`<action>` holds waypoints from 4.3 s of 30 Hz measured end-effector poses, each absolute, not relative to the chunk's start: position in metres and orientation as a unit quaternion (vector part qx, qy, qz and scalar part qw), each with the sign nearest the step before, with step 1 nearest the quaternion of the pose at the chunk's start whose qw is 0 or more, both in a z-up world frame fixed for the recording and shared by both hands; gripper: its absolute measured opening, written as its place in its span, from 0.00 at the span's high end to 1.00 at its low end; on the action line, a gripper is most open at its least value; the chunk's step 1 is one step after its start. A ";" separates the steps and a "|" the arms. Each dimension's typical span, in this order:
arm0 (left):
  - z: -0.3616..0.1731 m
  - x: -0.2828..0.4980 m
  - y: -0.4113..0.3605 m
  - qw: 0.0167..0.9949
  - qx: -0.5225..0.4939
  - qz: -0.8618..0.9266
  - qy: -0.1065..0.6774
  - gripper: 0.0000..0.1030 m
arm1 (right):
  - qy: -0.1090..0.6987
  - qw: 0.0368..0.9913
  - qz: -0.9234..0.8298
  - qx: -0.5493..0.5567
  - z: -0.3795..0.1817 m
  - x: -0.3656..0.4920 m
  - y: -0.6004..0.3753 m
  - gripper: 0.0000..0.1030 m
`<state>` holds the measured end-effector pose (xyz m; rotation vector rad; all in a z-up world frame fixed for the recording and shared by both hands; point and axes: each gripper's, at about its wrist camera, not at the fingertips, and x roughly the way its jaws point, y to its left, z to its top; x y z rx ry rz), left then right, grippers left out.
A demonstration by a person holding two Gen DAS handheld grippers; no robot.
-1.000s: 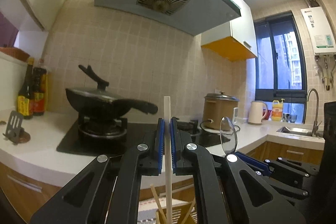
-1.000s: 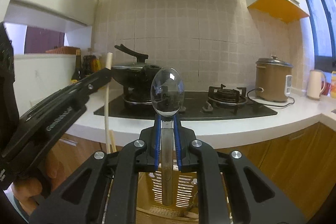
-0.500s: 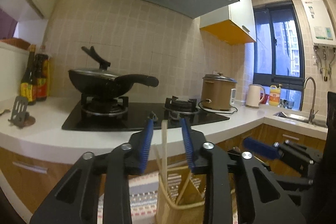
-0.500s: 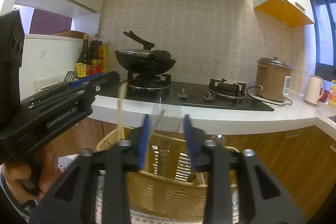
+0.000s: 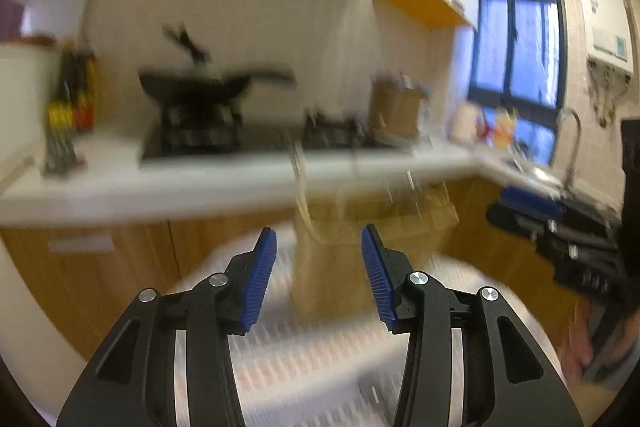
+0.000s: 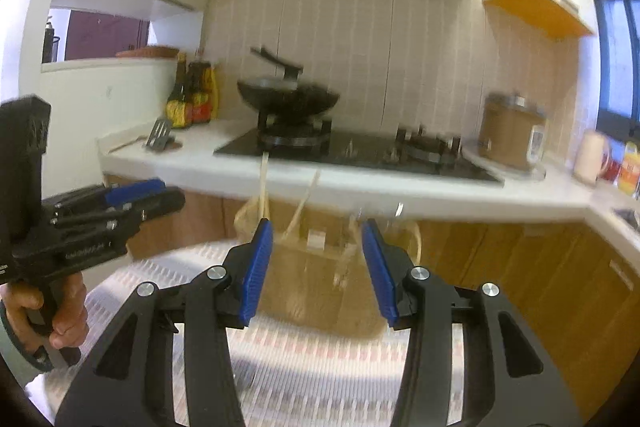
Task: Organize utensils
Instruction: 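Close the left tool on a clear spoon while the right tool grasps a black utensil, then carry the spoon with the left tool while the right tool lifts the black utensil over the basket, then open both tools to drop the spoon and black utensil into the basket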
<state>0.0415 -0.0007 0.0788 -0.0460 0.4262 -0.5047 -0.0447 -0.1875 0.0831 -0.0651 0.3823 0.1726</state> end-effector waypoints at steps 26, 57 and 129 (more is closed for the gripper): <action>-0.046 0.093 -0.081 0.815 -0.014 -0.228 0.532 0.51 | 0.533 0.820 0.210 0.016 -0.049 -0.054 -0.164 0.58; -0.045 0.085 -0.068 0.835 -0.004 -0.239 0.496 0.71 | 0.570 0.820 0.053 0.006 -0.052 -0.030 -0.209 0.95; 0.119 0.113 -0.095 0.981 -0.049 -0.175 0.070 0.67 | 0.091 0.993 0.047 0.063 0.067 0.063 -0.256 0.92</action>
